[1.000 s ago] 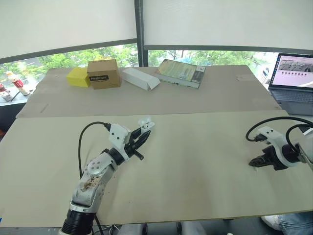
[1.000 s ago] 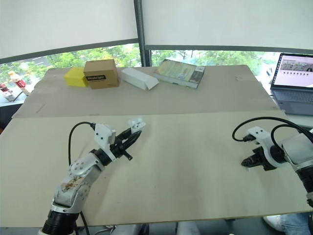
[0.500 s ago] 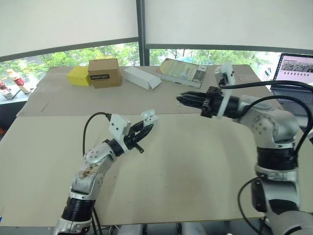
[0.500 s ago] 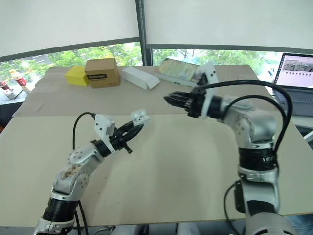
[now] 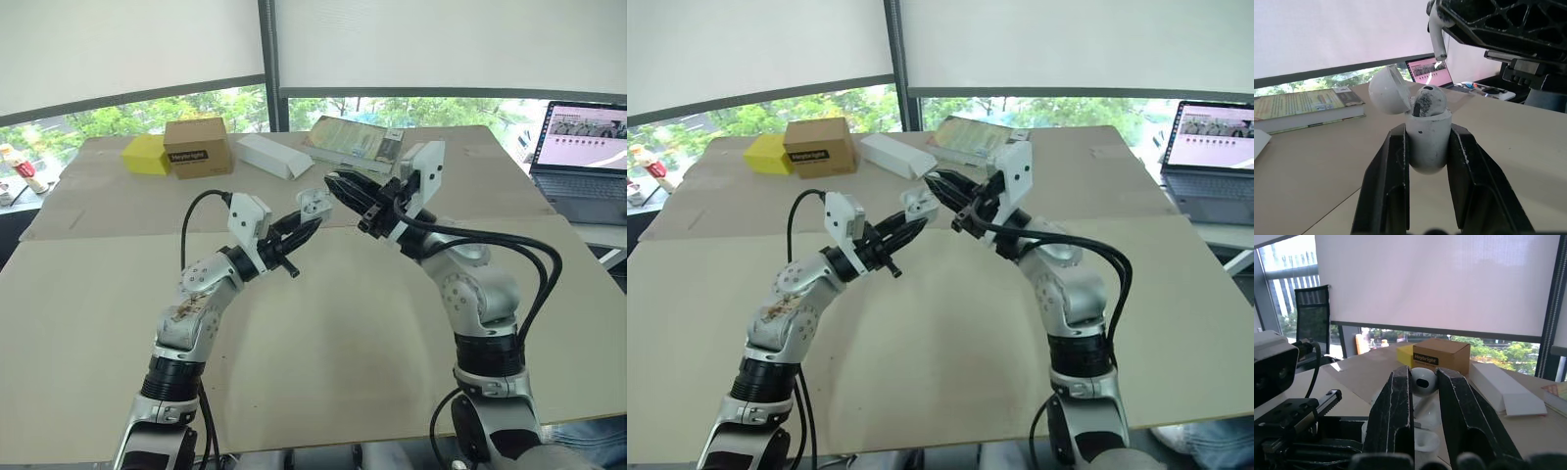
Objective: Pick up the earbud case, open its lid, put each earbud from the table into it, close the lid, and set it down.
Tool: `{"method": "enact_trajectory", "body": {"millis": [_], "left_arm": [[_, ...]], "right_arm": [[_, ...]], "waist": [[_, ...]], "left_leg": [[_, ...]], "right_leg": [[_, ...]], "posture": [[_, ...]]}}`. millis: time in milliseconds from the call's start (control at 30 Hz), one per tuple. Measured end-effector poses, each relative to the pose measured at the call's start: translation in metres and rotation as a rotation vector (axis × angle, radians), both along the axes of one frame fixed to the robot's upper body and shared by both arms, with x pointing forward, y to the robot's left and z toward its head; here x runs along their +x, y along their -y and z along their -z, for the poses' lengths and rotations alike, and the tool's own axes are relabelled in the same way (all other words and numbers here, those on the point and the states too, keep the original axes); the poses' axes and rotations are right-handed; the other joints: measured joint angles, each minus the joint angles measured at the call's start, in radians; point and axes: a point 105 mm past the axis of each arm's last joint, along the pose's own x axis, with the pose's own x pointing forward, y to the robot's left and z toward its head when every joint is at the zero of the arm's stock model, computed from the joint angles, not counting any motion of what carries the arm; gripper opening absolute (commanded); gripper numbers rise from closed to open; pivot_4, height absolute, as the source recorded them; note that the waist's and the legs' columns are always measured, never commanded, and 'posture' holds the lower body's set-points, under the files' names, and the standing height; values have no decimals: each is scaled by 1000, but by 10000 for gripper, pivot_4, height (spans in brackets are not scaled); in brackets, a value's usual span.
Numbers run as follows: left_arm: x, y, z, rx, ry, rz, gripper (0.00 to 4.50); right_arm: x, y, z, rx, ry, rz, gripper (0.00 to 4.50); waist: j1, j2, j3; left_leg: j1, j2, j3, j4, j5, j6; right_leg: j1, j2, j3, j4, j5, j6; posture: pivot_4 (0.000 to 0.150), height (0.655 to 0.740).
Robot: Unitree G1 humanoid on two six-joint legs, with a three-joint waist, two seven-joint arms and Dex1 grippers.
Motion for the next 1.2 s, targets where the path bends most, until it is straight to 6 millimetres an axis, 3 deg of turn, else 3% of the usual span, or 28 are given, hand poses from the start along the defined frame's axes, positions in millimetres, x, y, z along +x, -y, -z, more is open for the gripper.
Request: {"method": "enact_trajectory", "body": {"millis": [833, 900, 1067, 1200], "left_arm": [[-8, 6, -2, -24, 16, 19, 5472], [-8, 6, -2, -23, 16, 20, 5472], [-8, 4, -1, -22, 13, 14, 5472], [-8, 3, -1, -23, 13, 9, 5472]], "right_arm": [[1, -1, 18, -134, 44, 20, 3654], [1, -1, 19, -138, 46, 18, 14100], [1, 3, 22, -149, 38, 23, 30594], [1, 3, 22, -149, 38, 17, 30594]], "waist": [[3, 0, 0], [3, 0, 0], [3, 0, 0], [3, 0, 0]], "left_leg": [[0, 0, 0, 0, -2, 4], [0, 0, 0, 0, -2, 4], [0, 0, 0, 0, -2, 4], [0, 0, 0, 0, -2, 4]], "right_leg": [[0, 0, 0, -1, 0, 0], [0, 0, 0, -1, 0, 0], [0, 0, 0, -1, 0, 0], [0, 0, 0, -1, 0, 0]], "posture": [[1500, 7400], [1500, 7400], [1500, 7400], [1500, 7400]]}}
